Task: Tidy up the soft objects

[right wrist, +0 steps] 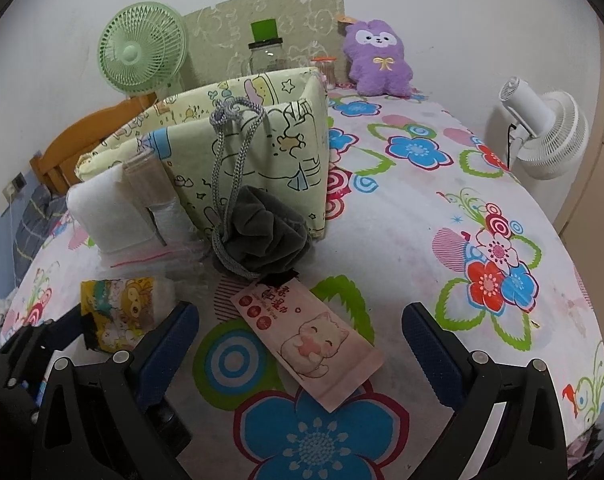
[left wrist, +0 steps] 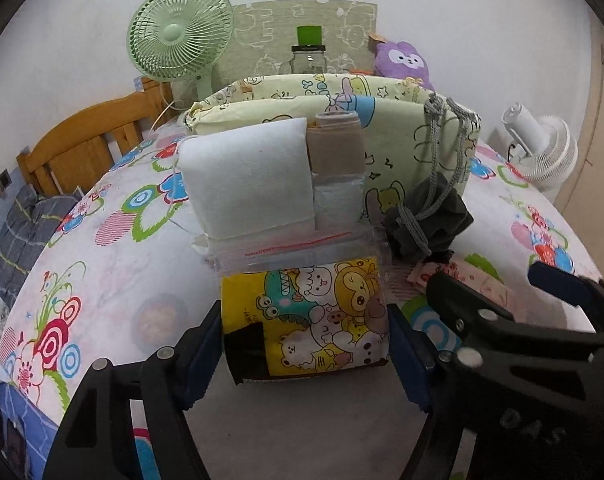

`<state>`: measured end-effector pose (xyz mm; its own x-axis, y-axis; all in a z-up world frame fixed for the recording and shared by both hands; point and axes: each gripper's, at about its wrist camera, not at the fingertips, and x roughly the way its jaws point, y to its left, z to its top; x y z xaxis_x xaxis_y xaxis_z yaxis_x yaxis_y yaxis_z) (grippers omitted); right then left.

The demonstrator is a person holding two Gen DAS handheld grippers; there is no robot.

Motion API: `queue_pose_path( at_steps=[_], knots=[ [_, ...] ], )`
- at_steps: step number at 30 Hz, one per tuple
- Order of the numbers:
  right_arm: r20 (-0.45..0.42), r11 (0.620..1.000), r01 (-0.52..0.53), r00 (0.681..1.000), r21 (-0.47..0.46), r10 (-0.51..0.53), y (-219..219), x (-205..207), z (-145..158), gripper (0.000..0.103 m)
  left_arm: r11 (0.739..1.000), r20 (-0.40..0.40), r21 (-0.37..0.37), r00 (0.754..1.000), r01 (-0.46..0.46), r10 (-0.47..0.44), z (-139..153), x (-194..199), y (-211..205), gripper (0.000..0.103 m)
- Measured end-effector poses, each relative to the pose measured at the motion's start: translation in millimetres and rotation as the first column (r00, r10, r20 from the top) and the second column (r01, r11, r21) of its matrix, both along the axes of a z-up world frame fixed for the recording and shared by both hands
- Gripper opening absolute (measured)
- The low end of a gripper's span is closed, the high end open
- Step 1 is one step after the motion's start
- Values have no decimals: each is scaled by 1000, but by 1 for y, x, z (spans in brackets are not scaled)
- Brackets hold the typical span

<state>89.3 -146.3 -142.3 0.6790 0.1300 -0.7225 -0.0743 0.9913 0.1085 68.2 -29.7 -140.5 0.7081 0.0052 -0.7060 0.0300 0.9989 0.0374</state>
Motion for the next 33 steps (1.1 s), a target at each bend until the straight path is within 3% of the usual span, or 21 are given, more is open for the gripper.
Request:
queue_pose_path(
  at_steps=[12,19,22,33],
  knots=[
    [-40,998,-58,997,26,59,7,9,-8,84,999,-12,15,999,35,-35,-2,0,2,77],
    [-45,995,-94,995,13,95,20,0,-6,59,997,-12,53,998,56,-55,-5,-4,-1,78],
    [-49,995,-98,994,2,98,25,-4,-6,42,996,-16,60,998,58,-57,-7,-6,-2,78],
    [-57,996,-89,994,2,89,28,-14,-3,41,998,-16,29,998,60,-59,-3,-14,4,77]
  ],
)
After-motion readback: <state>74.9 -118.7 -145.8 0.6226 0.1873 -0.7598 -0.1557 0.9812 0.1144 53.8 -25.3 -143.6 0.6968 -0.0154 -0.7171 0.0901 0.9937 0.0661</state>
